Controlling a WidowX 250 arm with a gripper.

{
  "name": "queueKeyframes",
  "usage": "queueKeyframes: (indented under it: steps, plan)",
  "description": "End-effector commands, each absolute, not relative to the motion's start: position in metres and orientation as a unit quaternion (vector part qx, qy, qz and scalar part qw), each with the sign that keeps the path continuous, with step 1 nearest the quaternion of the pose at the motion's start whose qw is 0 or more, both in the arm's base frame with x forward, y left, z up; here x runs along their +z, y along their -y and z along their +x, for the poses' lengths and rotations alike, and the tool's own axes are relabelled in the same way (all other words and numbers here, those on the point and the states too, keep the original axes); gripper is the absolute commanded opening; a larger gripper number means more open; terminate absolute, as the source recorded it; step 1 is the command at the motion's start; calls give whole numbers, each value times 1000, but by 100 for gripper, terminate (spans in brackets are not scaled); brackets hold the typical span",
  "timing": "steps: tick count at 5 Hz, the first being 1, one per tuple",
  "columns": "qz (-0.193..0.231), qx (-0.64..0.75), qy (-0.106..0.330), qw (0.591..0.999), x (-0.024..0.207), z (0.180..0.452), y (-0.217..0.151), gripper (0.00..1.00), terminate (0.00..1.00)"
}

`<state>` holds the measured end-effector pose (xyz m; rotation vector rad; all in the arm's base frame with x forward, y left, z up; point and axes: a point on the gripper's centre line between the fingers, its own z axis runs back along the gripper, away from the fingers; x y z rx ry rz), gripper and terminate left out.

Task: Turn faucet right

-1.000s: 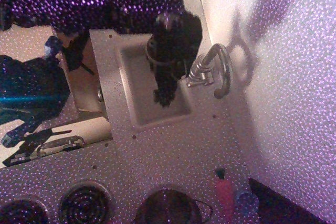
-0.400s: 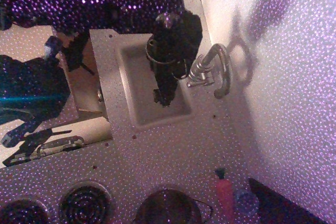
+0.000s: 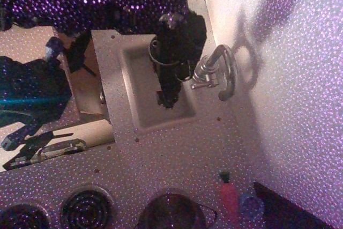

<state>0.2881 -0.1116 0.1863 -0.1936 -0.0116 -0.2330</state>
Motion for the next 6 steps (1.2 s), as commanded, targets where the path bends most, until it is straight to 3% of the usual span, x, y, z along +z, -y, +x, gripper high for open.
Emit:
queueKeyframes:
  steps: [1, 5, 6]
  plan:
    - [-98, -114, 28, 988, 199, 292, 112, 100, 0]
    - [-98, -114, 28, 988, 199, 292, 112, 100, 0]
    - [-98, -114, 28, 988, 199, 292, 112, 100, 100]
